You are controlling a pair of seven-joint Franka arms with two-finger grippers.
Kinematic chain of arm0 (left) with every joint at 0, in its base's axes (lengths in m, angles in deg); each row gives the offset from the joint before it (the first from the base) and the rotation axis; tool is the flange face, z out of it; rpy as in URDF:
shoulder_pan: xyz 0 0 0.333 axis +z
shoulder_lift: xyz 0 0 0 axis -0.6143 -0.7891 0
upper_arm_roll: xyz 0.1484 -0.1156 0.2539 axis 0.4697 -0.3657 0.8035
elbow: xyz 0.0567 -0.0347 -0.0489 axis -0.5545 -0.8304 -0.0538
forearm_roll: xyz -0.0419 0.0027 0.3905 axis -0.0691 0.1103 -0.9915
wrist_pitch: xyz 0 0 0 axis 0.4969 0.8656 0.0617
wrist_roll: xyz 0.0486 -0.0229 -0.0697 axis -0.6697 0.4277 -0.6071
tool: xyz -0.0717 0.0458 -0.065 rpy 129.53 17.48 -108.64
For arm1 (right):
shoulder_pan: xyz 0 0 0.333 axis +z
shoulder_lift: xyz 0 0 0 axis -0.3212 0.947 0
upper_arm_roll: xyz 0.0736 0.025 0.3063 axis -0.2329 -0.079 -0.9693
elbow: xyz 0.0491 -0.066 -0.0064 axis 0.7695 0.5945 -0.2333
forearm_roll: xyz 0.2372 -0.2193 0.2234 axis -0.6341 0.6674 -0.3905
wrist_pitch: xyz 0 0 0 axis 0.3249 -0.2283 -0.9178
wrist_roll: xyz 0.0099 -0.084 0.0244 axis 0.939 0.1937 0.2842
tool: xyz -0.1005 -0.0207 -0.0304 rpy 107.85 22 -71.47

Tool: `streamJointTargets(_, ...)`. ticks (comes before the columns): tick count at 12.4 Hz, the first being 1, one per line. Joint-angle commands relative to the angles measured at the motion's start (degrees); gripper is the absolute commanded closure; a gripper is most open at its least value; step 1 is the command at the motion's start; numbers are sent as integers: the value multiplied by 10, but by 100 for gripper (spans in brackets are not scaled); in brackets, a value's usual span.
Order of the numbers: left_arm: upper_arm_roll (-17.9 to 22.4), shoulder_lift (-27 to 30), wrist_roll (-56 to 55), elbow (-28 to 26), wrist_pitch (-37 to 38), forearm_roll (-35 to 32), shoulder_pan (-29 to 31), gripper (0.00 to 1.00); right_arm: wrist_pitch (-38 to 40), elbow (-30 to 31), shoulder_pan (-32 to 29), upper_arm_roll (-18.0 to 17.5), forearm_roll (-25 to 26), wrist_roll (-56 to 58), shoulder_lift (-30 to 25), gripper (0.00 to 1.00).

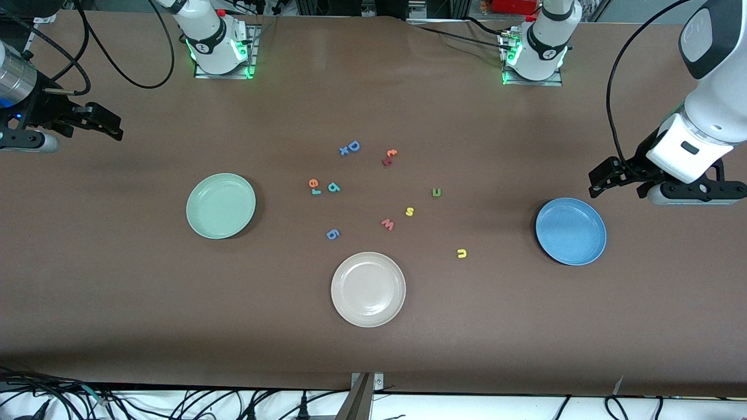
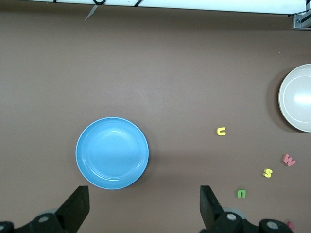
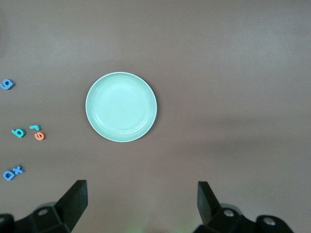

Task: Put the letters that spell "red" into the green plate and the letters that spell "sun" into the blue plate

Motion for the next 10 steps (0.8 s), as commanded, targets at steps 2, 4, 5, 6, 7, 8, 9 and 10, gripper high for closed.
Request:
streamJointTargets(2, -1, -8, -2, 19, 19, 3, -1, 0, 5, -1, 3, 3, -7, 7, -6, 0)
streamJointTargets(4, -1, -8, -2, 20, 20, 3, -1, 0, 5, -1, 3, 3, -7, 7, -6, 0)
streamJointTargets(5, 0, -8, -2, 19, 20, 3, -1, 0, 5, -1, 3, 3, -7, 7, -6, 0)
streamJointTargets(6, -1, -8, -1, 19, 20, 3, 0, 0, 5, -1, 3, 3, -7, 7, -6, 0)
streamJointTargets(7, -1, -8, -1, 19, 20, 3, 0, 0, 5, -1, 3, 3, -7, 7, -6, 0)
streamJointTargets(8, -1, -8, -1, 19, 26, 3, 1, 0, 5, -1, 3, 3, -7, 7, -6, 0)
streamJointTargets(9, -1, -8, -1, 20, 27, 3, 0, 0, 5, -1, 3, 3, -7, 7, -6, 0)
streamJointTargets(10, -1, -8, -2, 20, 27, 3, 0, 0, 5, -1, 3, 3, -7, 7, -6, 0)
